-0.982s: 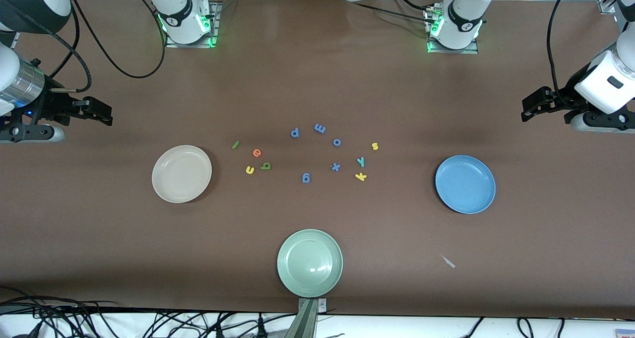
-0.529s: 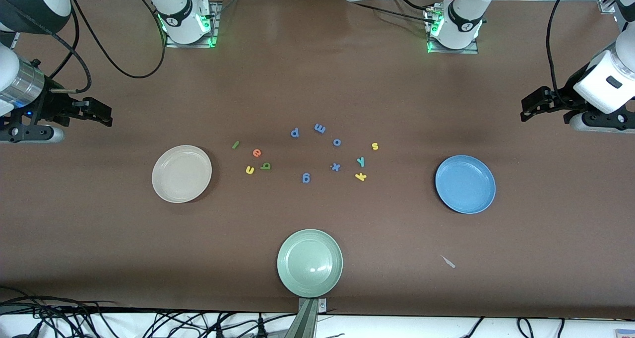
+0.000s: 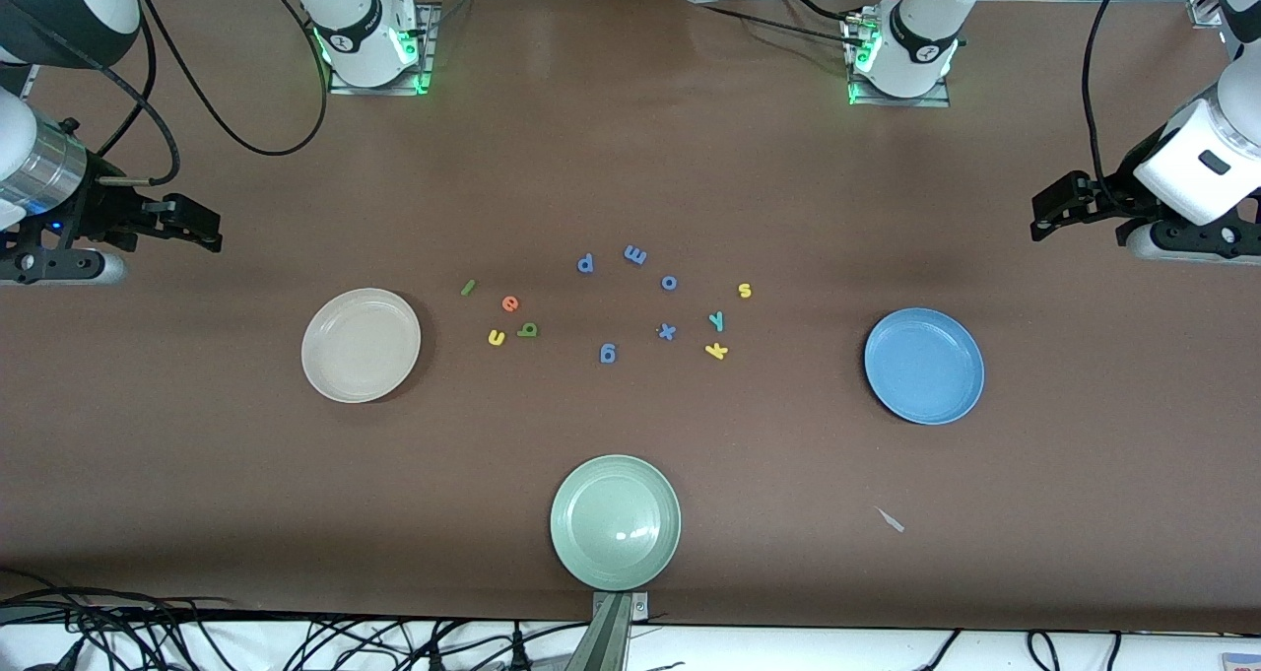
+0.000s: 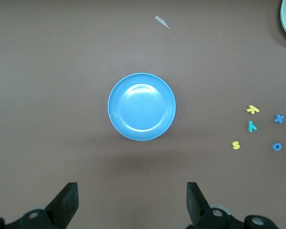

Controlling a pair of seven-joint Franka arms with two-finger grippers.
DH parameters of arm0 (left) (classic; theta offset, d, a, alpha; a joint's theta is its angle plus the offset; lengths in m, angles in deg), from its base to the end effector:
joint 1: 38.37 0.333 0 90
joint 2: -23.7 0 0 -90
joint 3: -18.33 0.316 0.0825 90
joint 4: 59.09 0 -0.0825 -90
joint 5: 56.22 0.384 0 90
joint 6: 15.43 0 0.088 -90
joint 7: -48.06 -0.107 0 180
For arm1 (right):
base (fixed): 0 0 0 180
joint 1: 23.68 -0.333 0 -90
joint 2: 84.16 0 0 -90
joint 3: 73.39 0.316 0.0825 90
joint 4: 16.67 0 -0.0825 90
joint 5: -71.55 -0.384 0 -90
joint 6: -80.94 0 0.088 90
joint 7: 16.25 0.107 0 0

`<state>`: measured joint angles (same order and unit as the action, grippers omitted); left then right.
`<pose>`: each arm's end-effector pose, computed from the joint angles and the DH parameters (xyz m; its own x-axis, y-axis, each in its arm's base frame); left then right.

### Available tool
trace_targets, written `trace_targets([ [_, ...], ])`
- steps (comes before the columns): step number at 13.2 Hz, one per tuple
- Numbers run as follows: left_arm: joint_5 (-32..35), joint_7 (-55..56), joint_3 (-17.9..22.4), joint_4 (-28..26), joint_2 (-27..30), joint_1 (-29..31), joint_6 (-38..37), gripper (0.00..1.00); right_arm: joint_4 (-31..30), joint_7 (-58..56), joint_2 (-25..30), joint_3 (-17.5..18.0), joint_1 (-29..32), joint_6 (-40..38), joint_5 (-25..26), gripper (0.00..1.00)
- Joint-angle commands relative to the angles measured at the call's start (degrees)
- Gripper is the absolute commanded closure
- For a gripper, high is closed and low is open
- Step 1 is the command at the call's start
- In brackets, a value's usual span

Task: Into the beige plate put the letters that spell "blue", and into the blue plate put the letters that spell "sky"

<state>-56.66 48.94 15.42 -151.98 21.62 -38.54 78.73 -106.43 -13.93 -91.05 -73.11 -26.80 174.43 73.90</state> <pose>0.5692 -0.0309 0.5865 0.9992 -0.0378 -0.0142 -0.0377 -0.9992 0.0093 0.5920 0.0308 0.5627 0.9983 0.0213 -0.0535 0.0236 -0.9988 0.0423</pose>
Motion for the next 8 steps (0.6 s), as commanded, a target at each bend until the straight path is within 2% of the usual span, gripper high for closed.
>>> trace_targets([
  [1, 1.4, -1.0, 0.1, 0.3, 0.9, -0.4, -0.6, 0.00, 0.9, 0.3, -0.3, 0.1, 0.2, -0.1, -0.4, 0.00],
  [8, 1.4, -1.0, 0.1, 0.4, 0.9, -0.8, -0.6, 0.00, 0.9, 0.3, -0.3, 0.2, 0.1, 0.0, -0.4, 0.00],
])
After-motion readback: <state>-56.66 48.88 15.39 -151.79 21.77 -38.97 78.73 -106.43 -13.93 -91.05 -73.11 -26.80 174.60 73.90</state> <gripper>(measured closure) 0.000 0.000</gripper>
